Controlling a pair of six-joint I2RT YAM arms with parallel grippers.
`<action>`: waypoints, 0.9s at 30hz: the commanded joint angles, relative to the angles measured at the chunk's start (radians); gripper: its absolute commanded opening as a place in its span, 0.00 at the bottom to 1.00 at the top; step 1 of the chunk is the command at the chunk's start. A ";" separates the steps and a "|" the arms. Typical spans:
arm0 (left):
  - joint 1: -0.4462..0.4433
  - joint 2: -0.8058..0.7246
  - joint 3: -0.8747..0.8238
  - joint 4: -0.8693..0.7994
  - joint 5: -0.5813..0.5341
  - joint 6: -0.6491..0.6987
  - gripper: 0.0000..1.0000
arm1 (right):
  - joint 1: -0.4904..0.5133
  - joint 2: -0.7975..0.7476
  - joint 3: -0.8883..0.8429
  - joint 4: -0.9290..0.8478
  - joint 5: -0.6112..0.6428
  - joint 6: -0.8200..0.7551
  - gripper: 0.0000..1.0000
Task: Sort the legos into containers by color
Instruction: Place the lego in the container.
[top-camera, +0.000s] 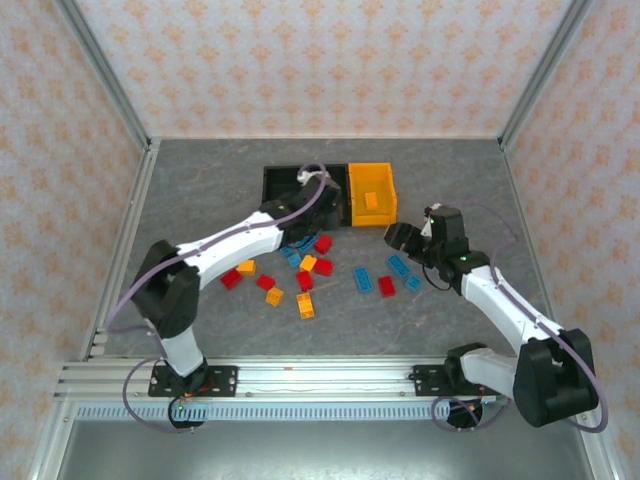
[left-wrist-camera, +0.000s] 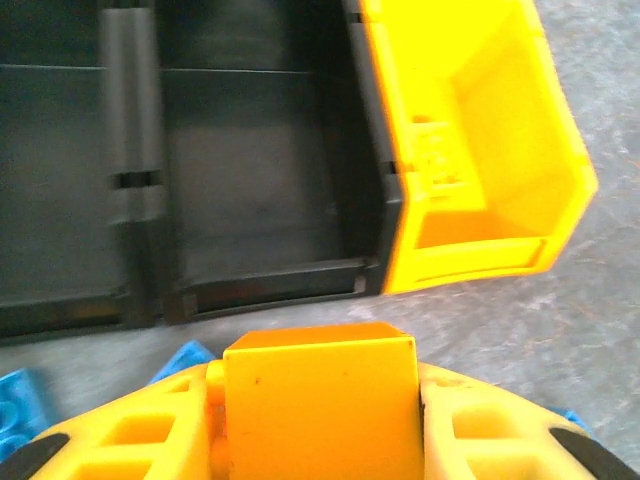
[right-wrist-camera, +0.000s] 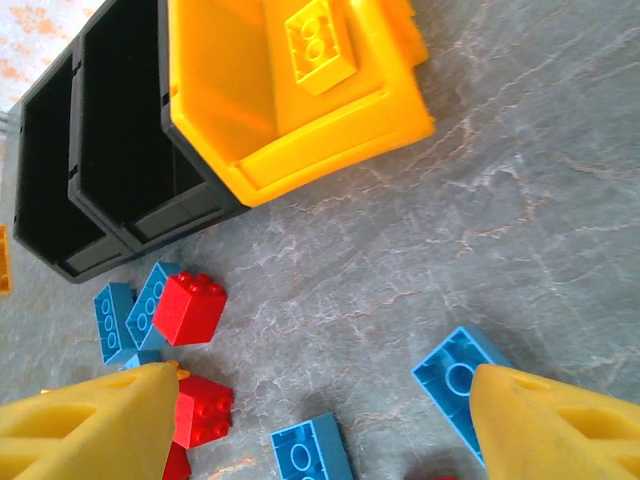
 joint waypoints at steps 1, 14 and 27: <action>-0.033 0.087 0.133 -0.047 0.008 0.026 0.36 | -0.035 -0.038 -0.021 -0.017 0.000 0.022 0.77; -0.061 0.455 0.593 -0.154 0.002 0.056 0.36 | -0.075 -0.094 -0.023 0.001 -0.028 0.058 0.77; -0.054 0.677 0.883 -0.243 -0.021 0.058 0.37 | -0.084 -0.214 -0.043 -0.041 0.052 0.062 0.77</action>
